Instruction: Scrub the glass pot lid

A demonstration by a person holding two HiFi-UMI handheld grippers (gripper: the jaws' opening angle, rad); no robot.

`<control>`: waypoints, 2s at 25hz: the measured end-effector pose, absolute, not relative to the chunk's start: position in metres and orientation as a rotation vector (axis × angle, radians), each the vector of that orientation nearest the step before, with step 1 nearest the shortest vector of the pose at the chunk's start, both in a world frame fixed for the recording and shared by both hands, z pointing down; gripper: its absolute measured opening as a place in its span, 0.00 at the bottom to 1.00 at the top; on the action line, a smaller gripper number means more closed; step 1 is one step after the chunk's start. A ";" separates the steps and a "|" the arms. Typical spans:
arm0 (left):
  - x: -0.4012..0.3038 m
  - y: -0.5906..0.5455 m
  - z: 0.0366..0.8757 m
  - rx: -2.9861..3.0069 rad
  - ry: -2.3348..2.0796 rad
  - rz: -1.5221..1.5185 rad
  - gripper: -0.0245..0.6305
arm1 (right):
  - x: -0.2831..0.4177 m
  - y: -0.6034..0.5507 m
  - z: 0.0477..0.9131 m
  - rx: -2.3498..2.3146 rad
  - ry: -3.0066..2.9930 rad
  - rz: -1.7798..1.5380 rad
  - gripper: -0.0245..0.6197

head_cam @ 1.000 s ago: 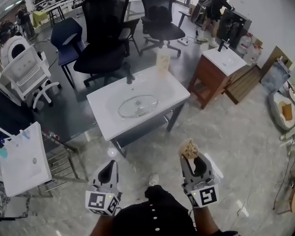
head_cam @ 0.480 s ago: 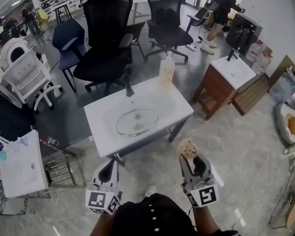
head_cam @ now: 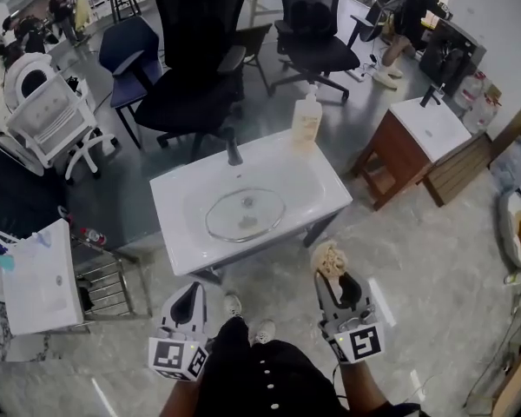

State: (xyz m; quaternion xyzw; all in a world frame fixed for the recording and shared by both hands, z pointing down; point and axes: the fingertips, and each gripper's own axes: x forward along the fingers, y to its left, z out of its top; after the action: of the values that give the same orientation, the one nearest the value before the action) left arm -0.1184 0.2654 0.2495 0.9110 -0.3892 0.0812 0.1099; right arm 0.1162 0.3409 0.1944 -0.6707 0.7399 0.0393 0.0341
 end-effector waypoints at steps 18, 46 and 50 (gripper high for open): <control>-0.110 0.156 0.259 2.645 -1.163 0.189 0.08 | 0.127 0.233 0.191 -2.055 2.320 0.180 0.25; -0.099 -0.005 0.362 2.492 -0.944 0.437 0.08 | 0.114 0.059 0.248 -2.036 2.600 0.025 0.25; -0.094 -0.011 0.394 2.405 -0.929 0.507 0.08 | 0.120 0.042 0.262 -1.963 2.737 0.024 0.25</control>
State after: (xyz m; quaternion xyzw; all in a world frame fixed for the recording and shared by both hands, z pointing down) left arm -0.0939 -0.0106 0.3943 0.8852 -0.3418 0.1867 0.2543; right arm 0.1197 0.0422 0.2623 -0.5791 0.8074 0.0069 -0.1129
